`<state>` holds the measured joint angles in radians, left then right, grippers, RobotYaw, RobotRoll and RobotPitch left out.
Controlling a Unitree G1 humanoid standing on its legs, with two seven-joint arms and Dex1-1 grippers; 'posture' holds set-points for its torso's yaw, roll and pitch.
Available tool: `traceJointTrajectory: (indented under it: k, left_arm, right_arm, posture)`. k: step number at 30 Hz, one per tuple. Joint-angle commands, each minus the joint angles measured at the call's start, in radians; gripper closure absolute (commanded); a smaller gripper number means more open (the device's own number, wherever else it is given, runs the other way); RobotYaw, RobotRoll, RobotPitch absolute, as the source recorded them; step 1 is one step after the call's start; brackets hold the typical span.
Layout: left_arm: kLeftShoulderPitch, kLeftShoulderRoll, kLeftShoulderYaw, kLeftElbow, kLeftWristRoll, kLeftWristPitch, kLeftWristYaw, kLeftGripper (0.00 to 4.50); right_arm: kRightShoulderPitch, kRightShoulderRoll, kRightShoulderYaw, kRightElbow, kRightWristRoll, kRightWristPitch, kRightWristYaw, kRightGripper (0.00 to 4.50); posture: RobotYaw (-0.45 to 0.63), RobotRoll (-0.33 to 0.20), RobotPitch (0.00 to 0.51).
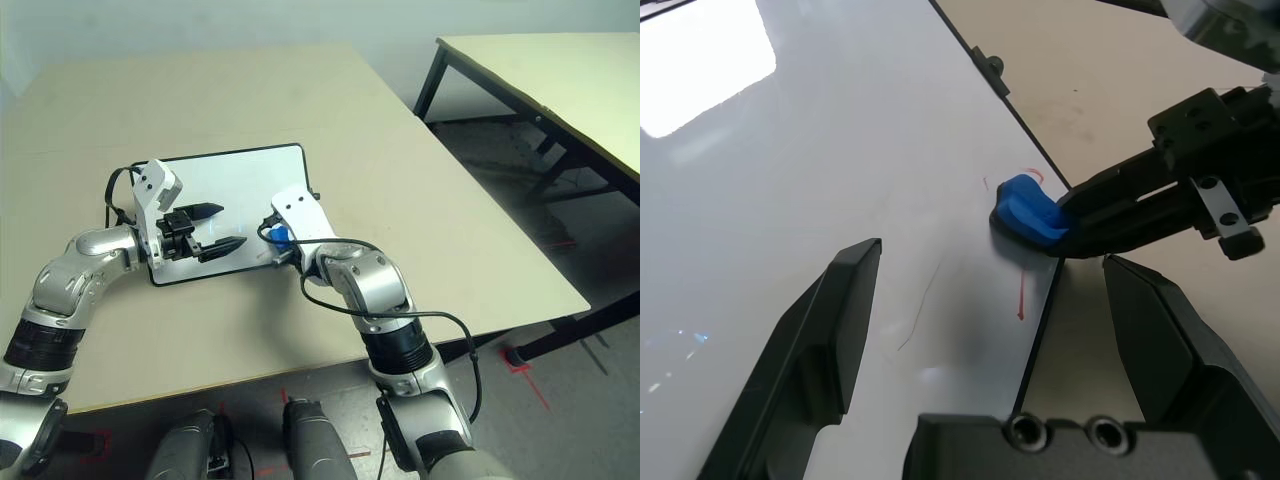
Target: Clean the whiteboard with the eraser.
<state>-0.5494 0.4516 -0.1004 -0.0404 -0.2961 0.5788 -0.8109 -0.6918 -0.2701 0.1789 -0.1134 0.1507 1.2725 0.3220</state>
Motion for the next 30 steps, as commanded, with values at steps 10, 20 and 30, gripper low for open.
traceJointTrajectory:
  k: [10,20,30]
  left_arm:
    - [0.014,-0.006,-0.017,-0.013,-0.005,0.012,0.000,0.00]
    - [0.015,-0.007,-0.018,-0.010,-0.007,0.011,0.002,0.00]
    - [0.013,-0.012,-0.025,-0.006,-0.011,0.009,0.004,0.00]
  right_arm:
    - [0.044,-0.009,0.009,-0.032,0.012,0.031,-0.016,3.96]
    - [0.108,-0.073,0.009,-0.095,0.018,0.080,-0.011,3.96]
    - [0.014,-0.110,-0.066,0.044,-0.001,-0.012,-0.030,3.97]
  posture:
    - [-0.12,0.000,0.139]
    - [-0.12,0.000,0.141]
    - [-0.13,0.000,0.140]
